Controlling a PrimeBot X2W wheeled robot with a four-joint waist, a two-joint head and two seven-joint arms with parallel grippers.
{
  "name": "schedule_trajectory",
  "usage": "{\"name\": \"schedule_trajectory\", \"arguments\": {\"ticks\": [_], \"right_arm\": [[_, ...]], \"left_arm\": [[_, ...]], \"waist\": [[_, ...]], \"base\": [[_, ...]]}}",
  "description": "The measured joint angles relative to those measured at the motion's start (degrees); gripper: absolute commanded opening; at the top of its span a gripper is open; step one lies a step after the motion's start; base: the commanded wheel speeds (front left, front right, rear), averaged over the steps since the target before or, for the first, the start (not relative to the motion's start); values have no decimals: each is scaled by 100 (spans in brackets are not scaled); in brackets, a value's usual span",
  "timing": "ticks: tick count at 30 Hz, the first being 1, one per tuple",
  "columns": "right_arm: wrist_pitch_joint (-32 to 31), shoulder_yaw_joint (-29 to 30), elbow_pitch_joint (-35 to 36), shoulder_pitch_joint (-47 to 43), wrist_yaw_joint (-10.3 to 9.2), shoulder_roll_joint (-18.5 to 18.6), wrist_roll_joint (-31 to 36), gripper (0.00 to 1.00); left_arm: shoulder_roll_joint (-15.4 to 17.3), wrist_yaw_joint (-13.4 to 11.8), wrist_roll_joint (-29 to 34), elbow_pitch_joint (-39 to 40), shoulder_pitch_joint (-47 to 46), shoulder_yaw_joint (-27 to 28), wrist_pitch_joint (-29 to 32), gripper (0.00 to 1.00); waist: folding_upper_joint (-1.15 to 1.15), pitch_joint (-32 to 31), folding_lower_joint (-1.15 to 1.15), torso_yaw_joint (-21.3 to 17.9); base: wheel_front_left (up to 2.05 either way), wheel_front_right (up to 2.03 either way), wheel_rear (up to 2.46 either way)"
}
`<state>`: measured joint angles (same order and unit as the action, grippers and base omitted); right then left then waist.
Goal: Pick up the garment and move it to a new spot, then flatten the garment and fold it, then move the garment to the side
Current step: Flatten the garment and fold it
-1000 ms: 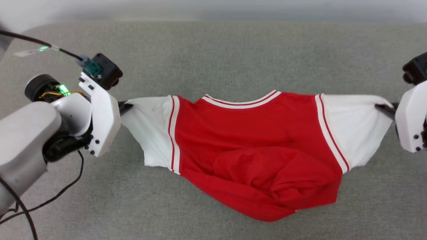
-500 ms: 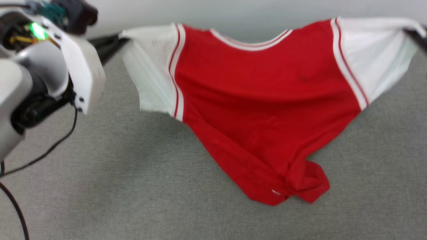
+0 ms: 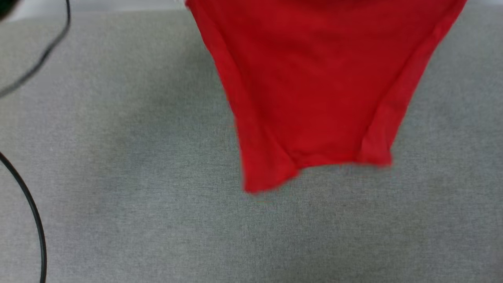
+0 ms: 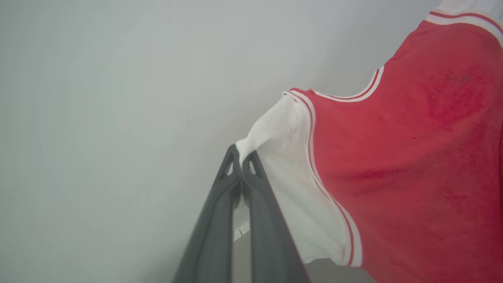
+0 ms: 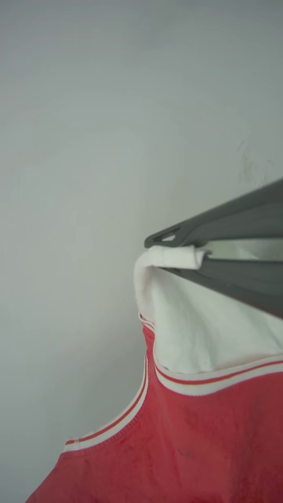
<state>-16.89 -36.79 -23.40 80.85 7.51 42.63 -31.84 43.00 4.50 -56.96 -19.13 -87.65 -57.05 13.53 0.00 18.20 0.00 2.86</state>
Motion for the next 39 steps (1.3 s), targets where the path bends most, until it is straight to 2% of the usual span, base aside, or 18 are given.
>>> {"name": "schedule_trajectory", "arguments": {"ticks": [5, 13, 17, 21, 28, 34, 39], "right_arm": [[231, 15, -631, 945, 0, -377, 361, 0], [703, -97, -1457, 2217, 0, -787, 817, 0], [953, -133, -1902, 2631, 0, -964, 921, 0], [1139, -299, -2301, 2785, 0, -1137, 921, 0], [1586, -873, -2731, 2301, 0, -1339, 658, 0], [2053, -1367, -2853, 1404, 0, -1446, 186, 0], [2377, -1811, -2764, 527, 0, -1455, -237, 0]], "left_arm": [[-285, 2, 208, -488, -773, 189, -146, 0], [-614, -13, 463, -1308, -1725, 516, -686, 0], [-770, 55, 510, -1685, -1974, 561, -956, 0], [-794, 125, 545, -1986, -2067, 554, -1170, 0], [-900, 255, 522, -2377, -1598, 215, -1384, 0], [-842, 289, 337, -2420, -646, -70, -1748, 0], [-698, 289, 104, -2109, 355, -296, -2168, 0]], "waist": [[0, 421, 0, -7], [0, 911, 0, -9], [0, 999, 0, -2], [0, 1077, 0, 5], [0, 1115, 0, -25], [0, 899, 0, -68], [0, 605, 0, -102]], "base": [[0, 0, 0], [0, 0, 0], [0, 0, 0], [0, 0, 0], [0, 0, 0], [0, 0, 0], [0, 0, 0]]}}
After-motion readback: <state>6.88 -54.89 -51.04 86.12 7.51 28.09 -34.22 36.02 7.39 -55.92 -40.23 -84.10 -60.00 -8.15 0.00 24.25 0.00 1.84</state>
